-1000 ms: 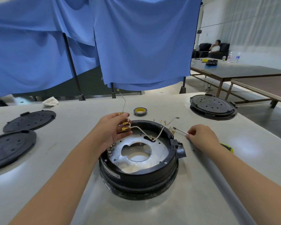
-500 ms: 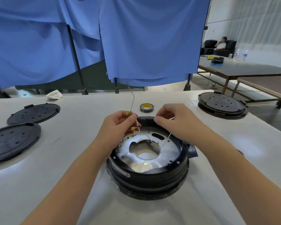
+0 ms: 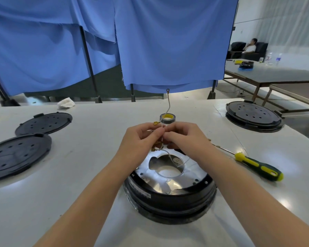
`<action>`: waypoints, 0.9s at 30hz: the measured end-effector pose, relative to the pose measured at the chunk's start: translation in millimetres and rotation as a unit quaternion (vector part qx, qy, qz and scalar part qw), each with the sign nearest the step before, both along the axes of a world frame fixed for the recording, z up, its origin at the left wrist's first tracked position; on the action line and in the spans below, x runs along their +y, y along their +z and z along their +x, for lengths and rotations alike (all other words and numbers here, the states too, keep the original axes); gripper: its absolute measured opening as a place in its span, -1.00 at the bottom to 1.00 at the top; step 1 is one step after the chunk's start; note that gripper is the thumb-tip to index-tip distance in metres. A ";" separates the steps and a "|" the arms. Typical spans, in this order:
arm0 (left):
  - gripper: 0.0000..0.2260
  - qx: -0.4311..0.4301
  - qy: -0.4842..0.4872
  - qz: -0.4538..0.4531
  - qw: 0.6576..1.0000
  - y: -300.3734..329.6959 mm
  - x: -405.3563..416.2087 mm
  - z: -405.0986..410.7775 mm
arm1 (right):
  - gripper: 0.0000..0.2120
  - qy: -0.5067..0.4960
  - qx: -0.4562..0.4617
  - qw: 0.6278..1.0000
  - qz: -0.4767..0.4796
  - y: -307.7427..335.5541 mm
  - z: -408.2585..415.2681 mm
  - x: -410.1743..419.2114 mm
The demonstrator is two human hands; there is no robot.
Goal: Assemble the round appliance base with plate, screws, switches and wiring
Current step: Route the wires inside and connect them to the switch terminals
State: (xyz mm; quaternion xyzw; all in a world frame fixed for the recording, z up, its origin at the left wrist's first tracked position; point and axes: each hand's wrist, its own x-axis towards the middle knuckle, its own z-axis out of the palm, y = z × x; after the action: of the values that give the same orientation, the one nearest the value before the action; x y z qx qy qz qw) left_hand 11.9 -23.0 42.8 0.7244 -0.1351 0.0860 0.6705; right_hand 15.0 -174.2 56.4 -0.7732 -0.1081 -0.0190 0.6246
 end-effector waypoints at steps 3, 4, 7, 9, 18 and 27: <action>-0.89 0.000 -0.008 0.006 1.000 1.1 0.4 -1.5 | -0.84 0.022 0.037 0.998 0.048 2.9 -0.6 -0.4; -0.88 -0.008 -0.009 0.016 1.000 1.4 0.6 -2.0 | -0.87 0.025 0.039 0.998 0.053 3.4 -0.7 -0.2; -0.82 -0.052 -0.008 0.075 0.996 1.5 0.0 -4.4 | -0.89 0.011 0.014 0.998 0.059 2.2 0.3 0.9; -0.79 -0.090 0.000 0.137 0.987 1.4 -1.5 -6.5 | -0.86 -0.002 -0.004 0.997 0.081 1.5 0.5 1.0; -0.75 0.003 0.130 0.166 0.978 -15.6 33.5 9.4 | -0.89 -0.041 0.035 0.988 0.142 16.0 0.5 -11.0; -0.68 0.165 0.167 0.112 0.966 -39.8 34.5 9.1 | -0.94 0.021 0.235 0.972 0.011 -1.3 0.1 19.5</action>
State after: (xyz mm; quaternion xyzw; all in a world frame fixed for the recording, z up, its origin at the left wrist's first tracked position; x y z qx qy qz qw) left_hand 21.0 11.5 3.1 0.8115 0.0913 0.0601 0.5740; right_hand 15.0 -154.7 55.0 -0.7468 0.0260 0.1752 0.6411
